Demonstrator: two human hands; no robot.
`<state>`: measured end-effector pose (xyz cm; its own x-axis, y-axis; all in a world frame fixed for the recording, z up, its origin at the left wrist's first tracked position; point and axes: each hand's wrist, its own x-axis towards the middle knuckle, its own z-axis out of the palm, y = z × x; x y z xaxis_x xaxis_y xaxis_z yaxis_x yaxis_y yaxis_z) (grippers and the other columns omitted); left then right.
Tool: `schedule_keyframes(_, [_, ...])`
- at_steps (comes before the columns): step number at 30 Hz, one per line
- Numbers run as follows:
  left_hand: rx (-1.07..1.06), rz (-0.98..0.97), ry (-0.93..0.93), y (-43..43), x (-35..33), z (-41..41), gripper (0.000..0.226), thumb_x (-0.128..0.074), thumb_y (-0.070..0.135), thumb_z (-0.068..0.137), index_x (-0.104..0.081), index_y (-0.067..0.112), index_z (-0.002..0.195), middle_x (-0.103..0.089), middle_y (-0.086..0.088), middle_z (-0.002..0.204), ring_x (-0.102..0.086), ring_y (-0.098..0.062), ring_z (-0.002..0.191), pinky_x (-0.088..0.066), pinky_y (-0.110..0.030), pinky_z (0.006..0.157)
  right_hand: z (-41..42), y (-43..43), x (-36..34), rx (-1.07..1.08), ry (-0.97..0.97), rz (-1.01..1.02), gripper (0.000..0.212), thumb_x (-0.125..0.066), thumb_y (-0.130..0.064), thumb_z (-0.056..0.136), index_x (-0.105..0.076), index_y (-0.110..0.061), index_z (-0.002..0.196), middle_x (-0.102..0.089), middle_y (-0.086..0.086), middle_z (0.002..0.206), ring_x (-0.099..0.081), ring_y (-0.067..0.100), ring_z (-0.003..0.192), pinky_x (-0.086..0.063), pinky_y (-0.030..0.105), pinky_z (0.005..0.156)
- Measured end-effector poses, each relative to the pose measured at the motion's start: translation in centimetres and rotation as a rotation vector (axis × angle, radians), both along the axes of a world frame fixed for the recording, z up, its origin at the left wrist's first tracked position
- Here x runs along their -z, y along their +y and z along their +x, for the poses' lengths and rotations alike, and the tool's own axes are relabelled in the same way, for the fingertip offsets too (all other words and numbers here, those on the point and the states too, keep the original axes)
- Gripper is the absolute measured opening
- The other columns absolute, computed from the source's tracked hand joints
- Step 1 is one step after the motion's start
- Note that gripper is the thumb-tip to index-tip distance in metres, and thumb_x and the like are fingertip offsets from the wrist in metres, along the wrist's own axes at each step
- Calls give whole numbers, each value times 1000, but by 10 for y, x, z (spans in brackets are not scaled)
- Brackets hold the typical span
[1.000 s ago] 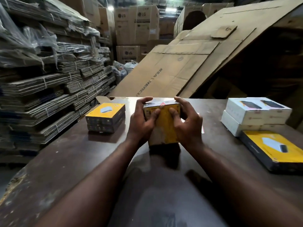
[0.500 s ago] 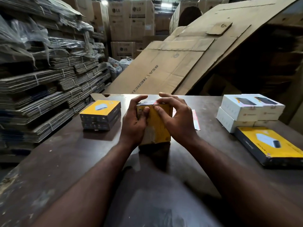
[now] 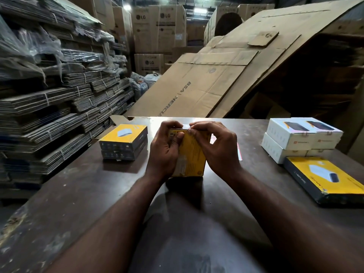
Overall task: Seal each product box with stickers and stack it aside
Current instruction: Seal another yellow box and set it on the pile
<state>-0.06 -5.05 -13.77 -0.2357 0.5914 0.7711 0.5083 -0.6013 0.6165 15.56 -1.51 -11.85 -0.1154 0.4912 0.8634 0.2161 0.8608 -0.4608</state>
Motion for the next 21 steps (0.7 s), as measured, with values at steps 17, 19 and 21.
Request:
schedule_keyframes(17, [24, -15, 13, 1, -1, -1, 13, -53, 23, 97, -53, 28, 109, -60, 18, 102, -58, 1, 91, -45, -18, 79, 4, -2, -6, 10, -79, 25, 16, -74, -27, 91, -78, -13, 97, -78, -3, 102, -72, 9, 96, -59, 39, 85])
schedule_keyframes(19, [24, -21, 13, 0, -2, -1, 13, -53, 23, 97, -53, 26, 109, -61, 16, 102, -57, 2, 90, -44, -16, 78, 5, -3, -7, -11, -75, 10, 15, -75, -26, 90, -79, -13, 97, -78, -4, 102, -72, 6, 96, -59, 33, 87])
schedule_keyframes(21, [22, -24, 15, -1, -2, 0, 12, -53, 23, 97, -53, 27, 108, -60, 16, 101, -57, 2, 89, -45, -17, 77, 6, -3, -9, -24, -68, -22, 13, -76, -26, 90, -79, -14, 97, -78, -6, 102, -71, 3, 97, -58, 27, 87])
